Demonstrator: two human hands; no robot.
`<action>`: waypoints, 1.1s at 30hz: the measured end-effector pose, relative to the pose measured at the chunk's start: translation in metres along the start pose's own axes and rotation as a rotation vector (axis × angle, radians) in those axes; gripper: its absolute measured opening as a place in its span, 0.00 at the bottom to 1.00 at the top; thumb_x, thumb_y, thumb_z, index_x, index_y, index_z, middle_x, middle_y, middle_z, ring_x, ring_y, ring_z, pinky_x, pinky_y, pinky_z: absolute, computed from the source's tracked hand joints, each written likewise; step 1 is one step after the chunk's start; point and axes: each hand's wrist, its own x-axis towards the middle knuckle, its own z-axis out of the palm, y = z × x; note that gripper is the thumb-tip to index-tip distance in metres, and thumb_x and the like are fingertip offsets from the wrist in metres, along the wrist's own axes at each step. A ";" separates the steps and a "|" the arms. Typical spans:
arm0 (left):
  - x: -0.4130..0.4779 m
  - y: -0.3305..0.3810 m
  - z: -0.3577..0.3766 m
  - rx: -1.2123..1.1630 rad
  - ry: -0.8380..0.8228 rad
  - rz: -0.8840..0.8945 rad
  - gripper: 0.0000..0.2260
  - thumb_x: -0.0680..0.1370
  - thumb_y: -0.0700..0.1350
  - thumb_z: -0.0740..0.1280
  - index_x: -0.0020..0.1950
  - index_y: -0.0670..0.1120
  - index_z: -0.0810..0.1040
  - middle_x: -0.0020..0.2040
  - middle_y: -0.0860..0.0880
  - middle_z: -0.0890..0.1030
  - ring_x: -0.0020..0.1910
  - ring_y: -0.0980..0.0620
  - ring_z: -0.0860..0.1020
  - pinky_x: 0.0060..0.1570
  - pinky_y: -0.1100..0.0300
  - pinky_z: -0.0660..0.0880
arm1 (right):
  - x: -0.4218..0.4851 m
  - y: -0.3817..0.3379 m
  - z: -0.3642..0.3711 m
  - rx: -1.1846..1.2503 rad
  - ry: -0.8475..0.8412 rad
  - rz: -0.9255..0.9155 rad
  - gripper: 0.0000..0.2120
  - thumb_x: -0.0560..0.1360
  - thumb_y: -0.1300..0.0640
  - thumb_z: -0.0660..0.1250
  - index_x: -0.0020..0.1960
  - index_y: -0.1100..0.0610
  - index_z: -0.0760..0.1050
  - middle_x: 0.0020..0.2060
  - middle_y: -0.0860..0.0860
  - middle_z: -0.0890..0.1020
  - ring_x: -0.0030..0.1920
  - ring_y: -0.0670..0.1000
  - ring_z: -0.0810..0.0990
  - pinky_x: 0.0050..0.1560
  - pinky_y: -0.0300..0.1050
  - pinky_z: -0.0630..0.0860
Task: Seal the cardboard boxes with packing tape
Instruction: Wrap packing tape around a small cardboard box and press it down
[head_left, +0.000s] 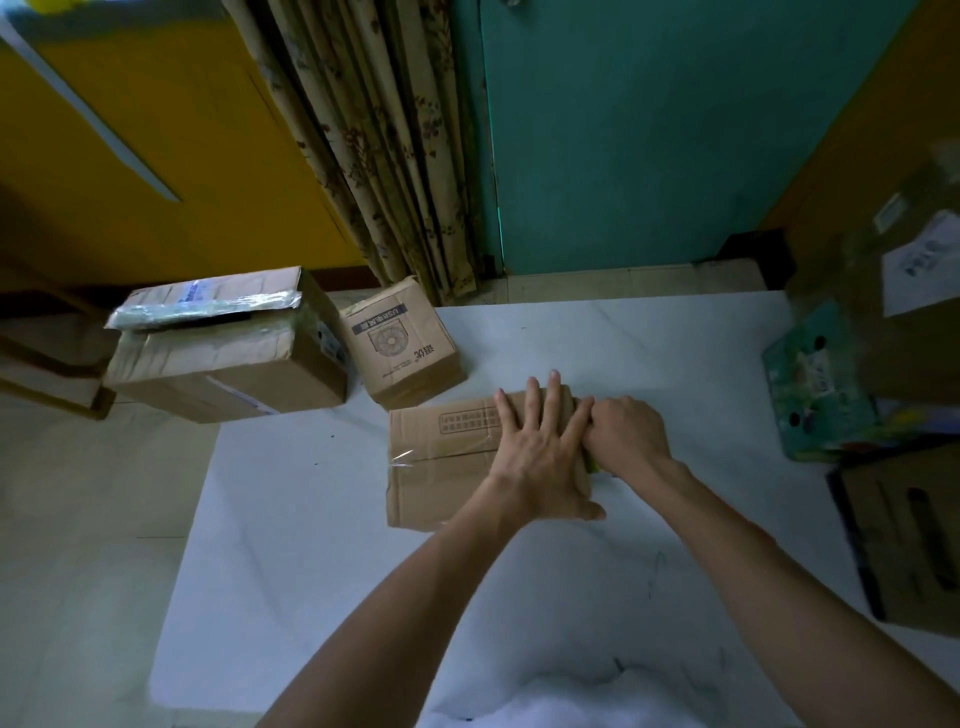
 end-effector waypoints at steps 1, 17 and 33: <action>0.000 0.000 -0.003 0.012 -0.003 -0.007 0.58 0.66 0.71 0.72 0.82 0.51 0.39 0.81 0.36 0.38 0.79 0.30 0.39 0.70 0.23 0.37 | 0.000 0.000 0.001 0.009 0.009 -0.004 0.20 0.82 0.51 0.55 0.43 0.60 0.81 0.41 0.57 0.84 0.41 0.58 0.81 0.37 0.44 0.67; -0.072 -0.062 -0.038 -0.529 0.383 0.041 0.51 0.64 0.71 0.73 0.81 0.58 0.55 0.82 0.47 0.45 0.80 0.45 0.49 0.75 0.46 0.58 | -0.030 -0.029 -0.111 0.942 0.184 -0.389 0.24 0.77 0.54 0.67 0.25 0.53 0.64 0.20 0.46 0.61 0.23 0.45 0.61 0.27 0.39 0.60; -0.121 -0.128 -0.004 -0.672 0.395 0.088 0.48 0.64 0.67 0.77 0.77 0.61 0.54 0.80 0.49 0.47 0.77 0.51 0.53 0.70 0.73 0.57 | -0.006 -0.013 -0.090 0.324 0.166 -0.360 0.31 0.79 0.51 0.66 0.21 0.56 0.60 0.16 0.48 0.60 0.19 0.48 0.59 0.29 0.38 0.59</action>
